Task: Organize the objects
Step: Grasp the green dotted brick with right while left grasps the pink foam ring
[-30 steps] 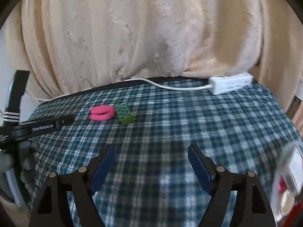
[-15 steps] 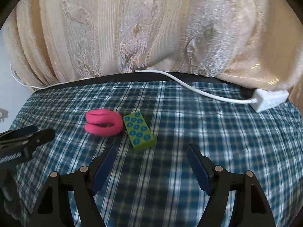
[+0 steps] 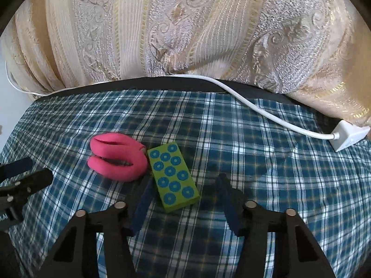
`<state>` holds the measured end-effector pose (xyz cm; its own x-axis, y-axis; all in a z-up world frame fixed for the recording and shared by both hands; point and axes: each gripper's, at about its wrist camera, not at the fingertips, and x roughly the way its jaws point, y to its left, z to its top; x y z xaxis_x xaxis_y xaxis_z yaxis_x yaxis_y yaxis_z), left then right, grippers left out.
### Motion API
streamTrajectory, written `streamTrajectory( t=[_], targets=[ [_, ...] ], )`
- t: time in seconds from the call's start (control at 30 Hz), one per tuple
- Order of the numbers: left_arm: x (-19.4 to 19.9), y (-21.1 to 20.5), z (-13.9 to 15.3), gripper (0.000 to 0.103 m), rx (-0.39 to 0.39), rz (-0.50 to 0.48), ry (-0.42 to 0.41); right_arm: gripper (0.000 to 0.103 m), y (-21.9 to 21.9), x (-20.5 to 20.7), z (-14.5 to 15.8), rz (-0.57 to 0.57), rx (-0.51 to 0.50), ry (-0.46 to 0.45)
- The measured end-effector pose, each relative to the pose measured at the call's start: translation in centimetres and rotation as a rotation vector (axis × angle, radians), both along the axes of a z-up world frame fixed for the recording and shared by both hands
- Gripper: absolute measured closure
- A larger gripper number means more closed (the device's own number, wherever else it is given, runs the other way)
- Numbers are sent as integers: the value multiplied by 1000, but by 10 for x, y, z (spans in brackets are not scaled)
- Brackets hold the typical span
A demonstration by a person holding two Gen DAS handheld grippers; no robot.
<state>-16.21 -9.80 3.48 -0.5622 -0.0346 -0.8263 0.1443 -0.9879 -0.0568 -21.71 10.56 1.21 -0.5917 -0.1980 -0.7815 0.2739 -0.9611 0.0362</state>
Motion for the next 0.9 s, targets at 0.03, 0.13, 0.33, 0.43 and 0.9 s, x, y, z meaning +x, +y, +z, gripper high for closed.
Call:
streamTrajectory(
  t=[0.03,0.13,0.33,0.43,0.9],
  targets=[
    [-1,1,-1,27,-1,-2,-1,60,-1,1,0,-1,9,6],
    [-3,2,-2,27,-1,-5,-3,68,2,3,0,-6,8,12],
    [-2,6,-2,27,-1,-15,0,70,19,16,0,-49,-30,4],
    [-2,11,-3,27,-5,-30,0,70,26,30,-1,-49,-32,-1],
    [-42,49,-14,27,205,-121,5,70,61,96,-1,-81,-80,-1]
  ],
)
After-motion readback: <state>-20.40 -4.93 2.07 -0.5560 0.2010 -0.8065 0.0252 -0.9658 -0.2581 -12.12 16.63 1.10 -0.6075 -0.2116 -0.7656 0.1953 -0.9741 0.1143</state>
